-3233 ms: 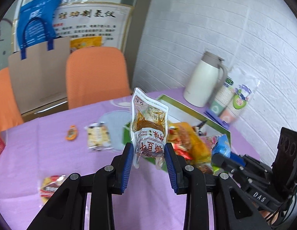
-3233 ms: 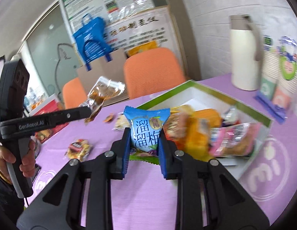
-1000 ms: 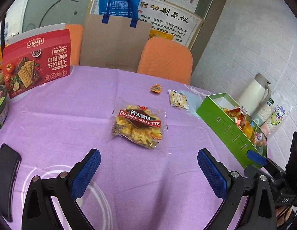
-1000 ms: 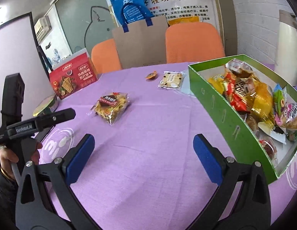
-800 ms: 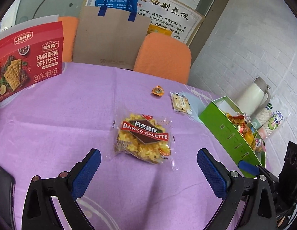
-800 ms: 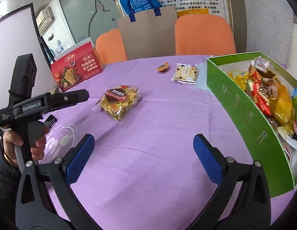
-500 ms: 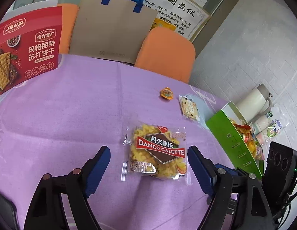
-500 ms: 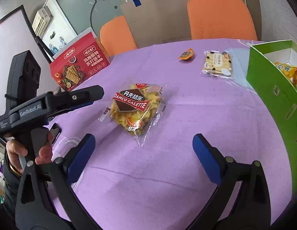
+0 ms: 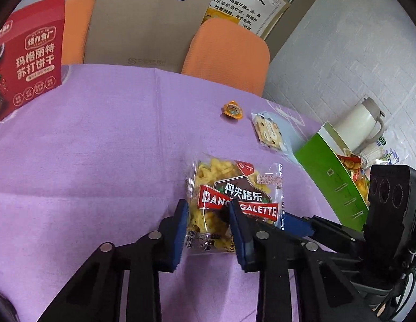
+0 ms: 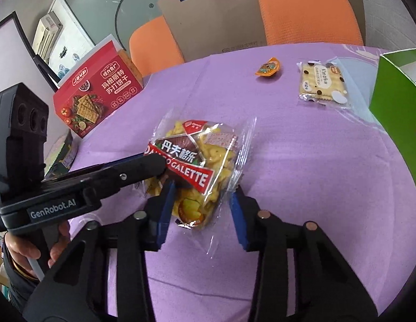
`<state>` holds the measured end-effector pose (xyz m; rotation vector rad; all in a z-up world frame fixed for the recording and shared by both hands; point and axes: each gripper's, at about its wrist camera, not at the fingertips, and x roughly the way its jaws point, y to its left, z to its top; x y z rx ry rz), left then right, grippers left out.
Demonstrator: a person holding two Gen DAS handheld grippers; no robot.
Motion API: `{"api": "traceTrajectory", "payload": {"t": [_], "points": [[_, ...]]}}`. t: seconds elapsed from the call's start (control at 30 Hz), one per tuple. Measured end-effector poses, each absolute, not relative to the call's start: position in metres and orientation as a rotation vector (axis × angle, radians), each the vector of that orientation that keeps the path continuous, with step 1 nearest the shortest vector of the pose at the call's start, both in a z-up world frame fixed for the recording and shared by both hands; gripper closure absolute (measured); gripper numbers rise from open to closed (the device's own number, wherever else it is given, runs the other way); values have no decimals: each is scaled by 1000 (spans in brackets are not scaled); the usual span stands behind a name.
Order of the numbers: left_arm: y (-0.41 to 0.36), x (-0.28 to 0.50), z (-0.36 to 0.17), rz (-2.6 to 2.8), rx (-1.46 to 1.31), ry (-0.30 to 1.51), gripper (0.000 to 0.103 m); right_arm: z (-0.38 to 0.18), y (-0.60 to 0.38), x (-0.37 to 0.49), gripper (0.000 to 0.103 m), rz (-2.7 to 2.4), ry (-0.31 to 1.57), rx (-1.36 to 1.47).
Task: Organize snacks
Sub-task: 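Carry the Danco Galette bag into the green box and open the left gripper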
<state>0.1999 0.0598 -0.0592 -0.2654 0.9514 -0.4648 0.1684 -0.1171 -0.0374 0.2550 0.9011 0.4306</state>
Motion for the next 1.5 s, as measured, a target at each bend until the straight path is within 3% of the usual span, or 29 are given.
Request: {"api": "traceTrajectory", "payload": {"t": [0.1,0.83,1.5], "points": [[53,189,-54,-460,-251,948,75,-31,-123,159,68,418,876,265],[-58,106,42,-559,-72,745,76,43,-216,62,68,311,632,330],[-240,111,55,-838,57,759,76,48,-369,18,68,25,546,458]]}}
